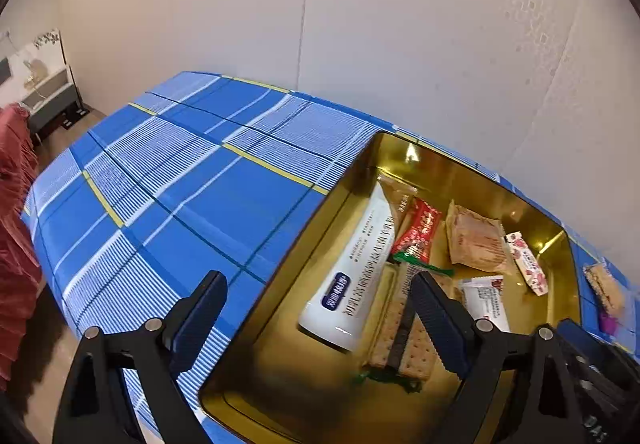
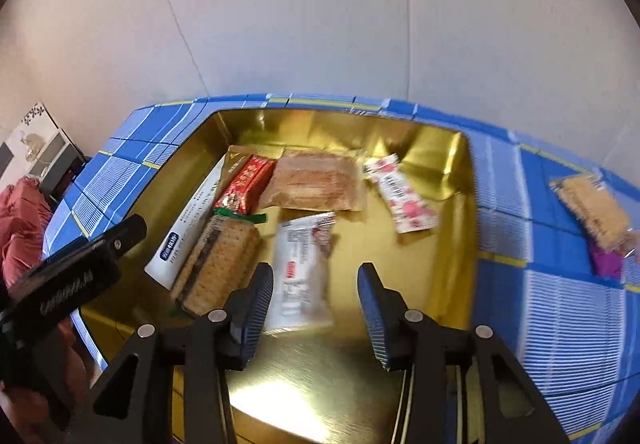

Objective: Organize snacks
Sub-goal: 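Carry the white biscuit packet into the gold tray and open the right tool, then grasp the small red candy packet with the right tool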

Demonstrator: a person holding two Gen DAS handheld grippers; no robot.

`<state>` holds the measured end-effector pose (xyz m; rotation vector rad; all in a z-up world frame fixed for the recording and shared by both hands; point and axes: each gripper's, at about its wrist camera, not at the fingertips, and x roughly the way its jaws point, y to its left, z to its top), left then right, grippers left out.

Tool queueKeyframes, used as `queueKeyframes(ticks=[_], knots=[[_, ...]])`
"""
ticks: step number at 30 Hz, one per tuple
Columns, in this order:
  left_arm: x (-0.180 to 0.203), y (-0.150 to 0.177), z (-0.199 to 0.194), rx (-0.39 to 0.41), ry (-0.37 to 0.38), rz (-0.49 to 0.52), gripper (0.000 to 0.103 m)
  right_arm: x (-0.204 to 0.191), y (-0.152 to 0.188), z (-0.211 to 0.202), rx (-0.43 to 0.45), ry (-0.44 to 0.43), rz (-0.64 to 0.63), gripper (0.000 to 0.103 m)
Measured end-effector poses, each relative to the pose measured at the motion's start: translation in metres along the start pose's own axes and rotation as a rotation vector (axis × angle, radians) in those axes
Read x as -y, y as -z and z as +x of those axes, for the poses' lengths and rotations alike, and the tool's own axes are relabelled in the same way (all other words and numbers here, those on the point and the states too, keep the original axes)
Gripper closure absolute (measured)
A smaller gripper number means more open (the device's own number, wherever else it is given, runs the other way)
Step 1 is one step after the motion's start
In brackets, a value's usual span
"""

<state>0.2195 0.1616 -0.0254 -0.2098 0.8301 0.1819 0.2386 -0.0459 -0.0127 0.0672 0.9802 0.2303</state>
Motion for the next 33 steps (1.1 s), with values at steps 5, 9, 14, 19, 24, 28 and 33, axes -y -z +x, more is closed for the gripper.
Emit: queueKeyframes(ticks=[5,9,14,19,24,28,33], knots=[[0.005,0.001,-0.001,-0.012,0.085,-0.004,0.009,0.029,0.006,-0.027,0.045,0.028,0.021,0.058],[0.013,0.003,-0.004,-0.005,0.116,0.016,0.006,0.058,0.017,-0.045,0.065,0.044,0.062,0.058],[0.024,0.007,-0.007,0.004,0.132,0.063,0.006,0.095,0.037,-0.053,0.053,0.059,0.07,0.058],[0.037,0.013,-0.01,0.012,0.159,0.105,0.006,0.113,0.053,-0.041,0.001,0.044,0.032,0.058],[0.05,0.02,-0.01,0.009,0.167,0.148,0.006,0.11,0.061,-0.032,-0.006,0.046,-0.032,0.058],[0.055,0.024,-0.011,0.007,0.178,0.162,0.006,0.108,0.058,-0.023,-0.017,0.04,-0.059,0.058],[0.061,0.027,-0.011,0.008,0.179,0.174,0.006,0.099,0.055,-0.014,-0.028,0.032,-0.11,0.062]])
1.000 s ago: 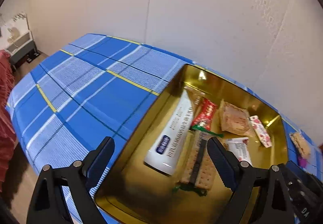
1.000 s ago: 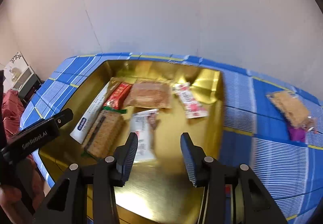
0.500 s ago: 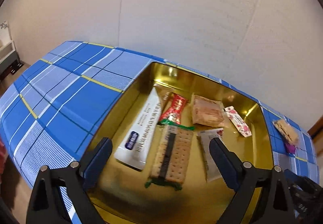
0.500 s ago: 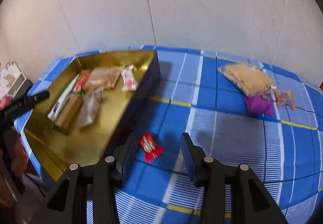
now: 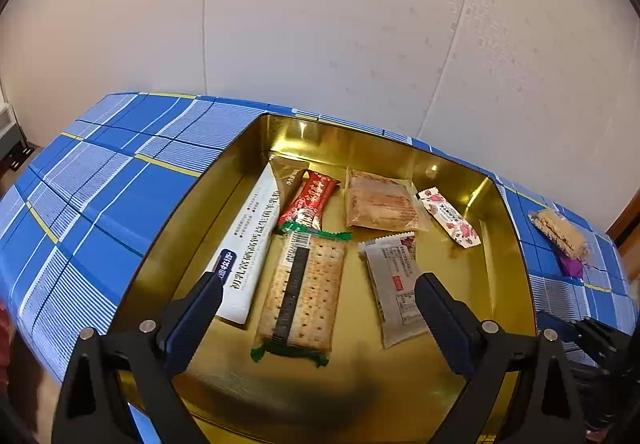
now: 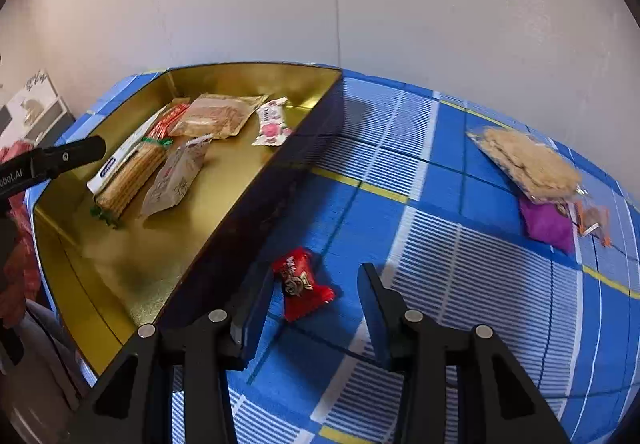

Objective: Organize snacks
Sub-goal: 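Grasp the small red candy packet with the right tool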

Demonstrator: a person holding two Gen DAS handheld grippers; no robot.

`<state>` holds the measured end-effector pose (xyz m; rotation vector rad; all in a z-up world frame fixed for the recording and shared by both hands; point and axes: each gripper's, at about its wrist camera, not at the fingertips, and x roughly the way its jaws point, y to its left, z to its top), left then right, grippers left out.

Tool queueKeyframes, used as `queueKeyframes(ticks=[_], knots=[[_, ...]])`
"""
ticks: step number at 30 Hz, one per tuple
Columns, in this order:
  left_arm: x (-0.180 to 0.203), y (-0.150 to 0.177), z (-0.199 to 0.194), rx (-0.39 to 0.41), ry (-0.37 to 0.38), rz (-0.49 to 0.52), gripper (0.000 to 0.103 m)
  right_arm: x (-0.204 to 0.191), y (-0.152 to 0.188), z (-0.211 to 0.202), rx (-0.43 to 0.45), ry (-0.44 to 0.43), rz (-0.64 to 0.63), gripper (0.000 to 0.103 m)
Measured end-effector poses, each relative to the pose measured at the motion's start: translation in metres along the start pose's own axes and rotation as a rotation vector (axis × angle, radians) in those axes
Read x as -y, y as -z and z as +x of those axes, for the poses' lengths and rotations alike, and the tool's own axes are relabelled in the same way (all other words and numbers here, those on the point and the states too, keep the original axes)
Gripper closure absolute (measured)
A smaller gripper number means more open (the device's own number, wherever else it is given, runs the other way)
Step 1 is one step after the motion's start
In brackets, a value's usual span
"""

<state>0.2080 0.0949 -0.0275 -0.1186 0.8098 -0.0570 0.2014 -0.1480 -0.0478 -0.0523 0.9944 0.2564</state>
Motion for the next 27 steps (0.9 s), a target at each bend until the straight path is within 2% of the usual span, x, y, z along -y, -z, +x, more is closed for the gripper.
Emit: queueKeyframes(ticks=[5,11,17,22,27], knots=[[0.008,0.002,0.001,0.005,-0.004,0.026,0.006,-0.006,0.002,0.011,-0.02,-0.019,-0.039,0.076],[0.024,0.006,-0.004,0.033,0.011,0.085,0.006,0.008,0.013,0.002,-0.004,-0.006,-0.024,0.077],[0.051,0.014,-0.007,0.037,0.048,0.169,0.006,0.045,0.025,-0.012,-0.024,0.031,0.067,0.077],[0.072,0.022,-0.018,0.04,0.092,0.162,0.006,0.08,0.035,-0.023,-0.005,0.067,0.166,0.077],[0.118,0.028,-0.033,0.044,0.123,0.24,0.006,0.114,0.046,-0.037,0.009,0.103,0.288,0.077]])
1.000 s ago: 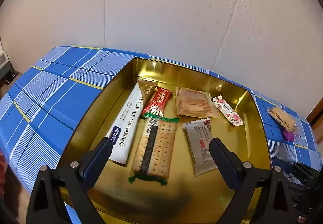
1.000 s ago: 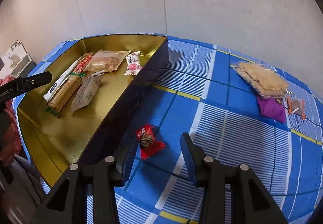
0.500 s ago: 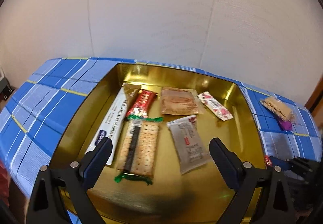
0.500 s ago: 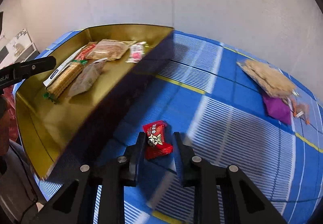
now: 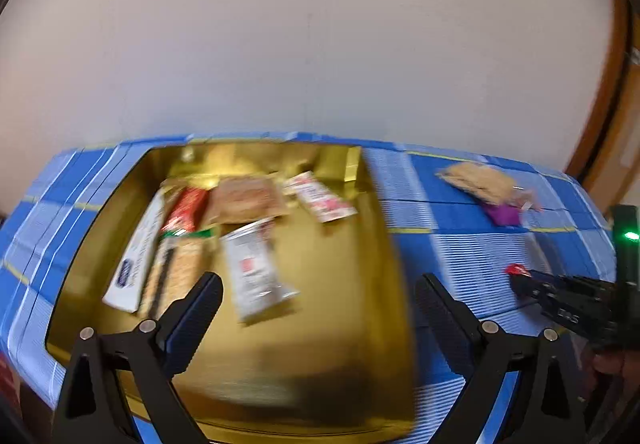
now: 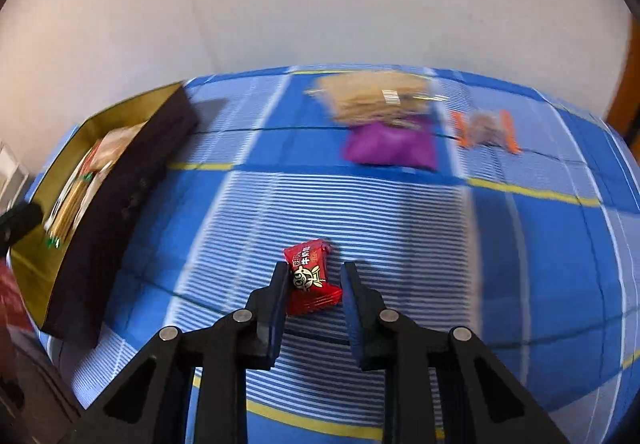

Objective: Organize snacks
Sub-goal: 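Grasp the small red candy packet with the right tool, then grasp the purple snack packet with the left tool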

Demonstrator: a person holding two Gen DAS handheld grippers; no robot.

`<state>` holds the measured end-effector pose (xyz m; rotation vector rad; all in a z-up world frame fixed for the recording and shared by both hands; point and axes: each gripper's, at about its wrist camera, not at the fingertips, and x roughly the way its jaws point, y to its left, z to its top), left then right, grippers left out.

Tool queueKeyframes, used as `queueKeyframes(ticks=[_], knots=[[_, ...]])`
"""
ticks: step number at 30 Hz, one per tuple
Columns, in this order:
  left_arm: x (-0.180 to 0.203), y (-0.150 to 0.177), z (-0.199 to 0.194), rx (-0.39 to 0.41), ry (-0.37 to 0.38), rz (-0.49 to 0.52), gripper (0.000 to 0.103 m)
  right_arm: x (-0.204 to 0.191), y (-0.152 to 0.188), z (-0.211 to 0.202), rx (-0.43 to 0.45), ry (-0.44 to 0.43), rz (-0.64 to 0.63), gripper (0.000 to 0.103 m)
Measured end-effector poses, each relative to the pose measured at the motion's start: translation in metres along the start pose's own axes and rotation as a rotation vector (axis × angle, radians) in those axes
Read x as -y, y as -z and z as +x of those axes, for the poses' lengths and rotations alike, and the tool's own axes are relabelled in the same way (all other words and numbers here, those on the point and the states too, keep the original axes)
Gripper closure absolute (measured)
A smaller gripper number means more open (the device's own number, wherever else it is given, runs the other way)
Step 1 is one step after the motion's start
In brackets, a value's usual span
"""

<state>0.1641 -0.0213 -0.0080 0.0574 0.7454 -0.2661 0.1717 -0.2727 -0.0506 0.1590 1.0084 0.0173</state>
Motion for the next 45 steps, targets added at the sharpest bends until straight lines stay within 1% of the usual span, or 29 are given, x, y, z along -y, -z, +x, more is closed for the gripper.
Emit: queueKeyframes(ticks=[2,5,7,11,13,17,21,26,29,31,32,33,34,35,36,37,41,43,45], knots=[[0.022,-0.008,-0.001,-0.008,0.021,0.024,0.005,0.013,0.002,-0.005,0.002,0.022,0.036,0.077],[0.053,-0.021,0.008,-0.05,0.078,0.028,0.005,0.028,0.005,-0.012,-0.003,0.064,0.064,0.077],[0.078,-0.031,0.022,-0.093,0.097,0.038,0.004,0.038,0.008,-0.015,-0.006,0.079,0.089,0.077],[0.12,-0.041,0.053,-0.168,0.103,0.044,0.004,0.057,0.014,-0.023,-0.01,0.103,0.147,0.077],[0.136,-0.044,0.065,-0.184,0.109,0.05,0.004,0.067,0.017,-0.028,-0.008,0.119,0.169,0.077],[0.173,-0.049,0.098,-0.223,0.094,0.084,0.004,0.085,0.021,-0.034,-0.002,0.115,0.229,0.077],[0.196,-0.051,0.127,-0.249,0.094,0.09,0.002,0.099,0.026,-0.04,0.005,0.108,0.278,0.077],[0.21,-0.056,0.158,-0.292,0.078,0.067,0.002,0.105,0.027,-0.042,0.007,0.083,0.313,0.077],[0.216,-0.06,0.165,-0.281,0.068,0.06,0.002,0.105,0.027,-0.041,0.006,0.074,0.327,0.077],[0.22,-0.061,0.168,-0.263,0.049,0.084,0.002,0.107,0.026,-0.04,0.007,0.064,0.34,0.077],[0.222,-0.061,0.171,-0.264,0.043,0.098,0.003,0.108,0.026,-0.04,0.007,0.059,0.345,0.077],[0.224,-0.06,0.175,-0.268,0.045,0.104,0.014,0.108,0.025,-0.04,0.006,0.055,0.35,0.077],[0.224,-0.058,0.178,-0.284,0.083,0.112,0.032,0.109,0.025,-0.04,0.007,0.052,0.355,0.077],[0.226,-0.057,0.178,-0.282,0.088,0.128,0.034,0.11,0.024,-0.04,0.006,0.048,0.361,0.077],[0.227,-0.056,0.175,-0.263,0.08,0.153,0.042,0.11,0.024,-0.04,0.005,0.045,0.363,0.077],[0.226,-0.055,0.174,-0.259,0.078,0.16,0.042,0.111,0.024,-0.04,0.005,0.043,0.366,0.077],[0.206,-0.048,0.165,-0.276,0.105,0.1,0.043,0.114,0.024,-0.039,0.005,0.032,0.374,0.077],[0.2,-0.043,0.158,-0.289,0.128,0.111,0.043,0.114,0.025,-0.039,0.005,0.032,0.375,0.077],[0.196,-0.036,0.145,-0.276,0.144,0.141,0.043,0.113,0.024,-0.04,0.005,0.035,0.374,0.077]])
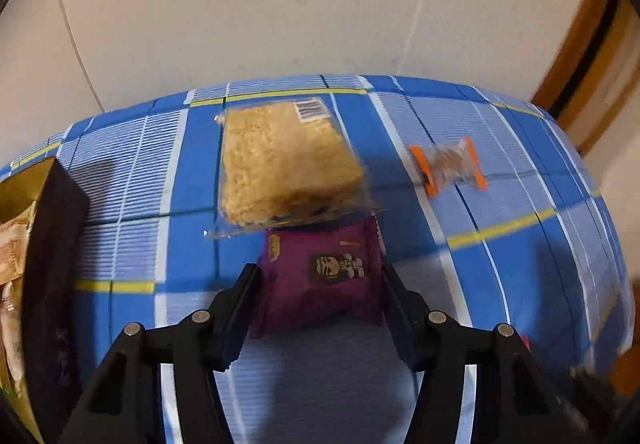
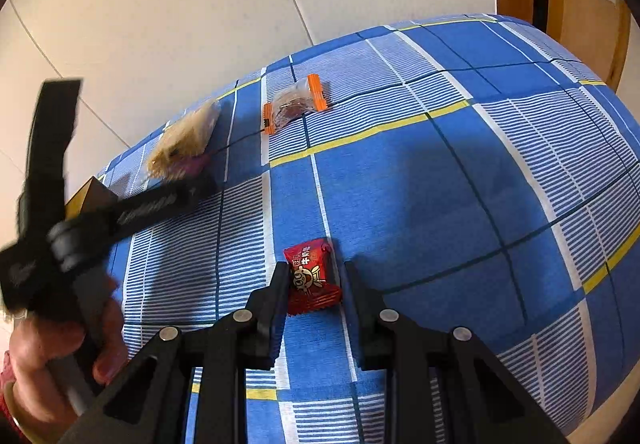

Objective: Organize snacks
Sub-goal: 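Grasp the purple snack packet with the left tool, then carry the purple packet into the gold tray and open the left tool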

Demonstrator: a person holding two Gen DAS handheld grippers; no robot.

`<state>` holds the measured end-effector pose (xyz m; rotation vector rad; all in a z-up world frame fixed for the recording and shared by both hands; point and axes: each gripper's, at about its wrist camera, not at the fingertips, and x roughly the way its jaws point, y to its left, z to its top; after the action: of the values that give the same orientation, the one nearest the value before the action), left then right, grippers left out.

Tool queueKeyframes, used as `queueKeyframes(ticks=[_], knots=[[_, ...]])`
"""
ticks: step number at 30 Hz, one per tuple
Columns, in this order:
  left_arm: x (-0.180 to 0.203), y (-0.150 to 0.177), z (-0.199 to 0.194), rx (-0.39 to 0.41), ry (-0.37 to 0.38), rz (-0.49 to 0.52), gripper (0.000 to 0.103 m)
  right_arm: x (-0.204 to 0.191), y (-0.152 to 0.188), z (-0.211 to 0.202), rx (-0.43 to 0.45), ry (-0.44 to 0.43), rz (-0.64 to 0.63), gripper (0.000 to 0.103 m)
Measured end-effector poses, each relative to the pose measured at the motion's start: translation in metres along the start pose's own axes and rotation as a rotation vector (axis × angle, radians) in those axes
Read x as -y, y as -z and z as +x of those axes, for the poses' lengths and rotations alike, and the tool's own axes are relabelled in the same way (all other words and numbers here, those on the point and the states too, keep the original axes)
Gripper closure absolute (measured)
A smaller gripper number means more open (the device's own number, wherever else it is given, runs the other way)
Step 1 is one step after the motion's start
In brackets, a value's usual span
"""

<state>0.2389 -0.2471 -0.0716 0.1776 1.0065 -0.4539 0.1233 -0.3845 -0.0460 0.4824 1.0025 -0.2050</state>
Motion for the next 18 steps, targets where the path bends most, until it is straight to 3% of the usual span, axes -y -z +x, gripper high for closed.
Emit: queueKeyframes(ticks=[5,18], knots=[[0.003,0.025,-0.026,0.049,-0.009,0.08,0.043,-0.001,-0.001,0.001,0.002,0.008,-0.001,0.077],[-0.029,0.074,-0.062,0.089,0.02,0.019,0.043,-0.007,0.001,-0.001,0.013,0.034,-0.019,0.077]])
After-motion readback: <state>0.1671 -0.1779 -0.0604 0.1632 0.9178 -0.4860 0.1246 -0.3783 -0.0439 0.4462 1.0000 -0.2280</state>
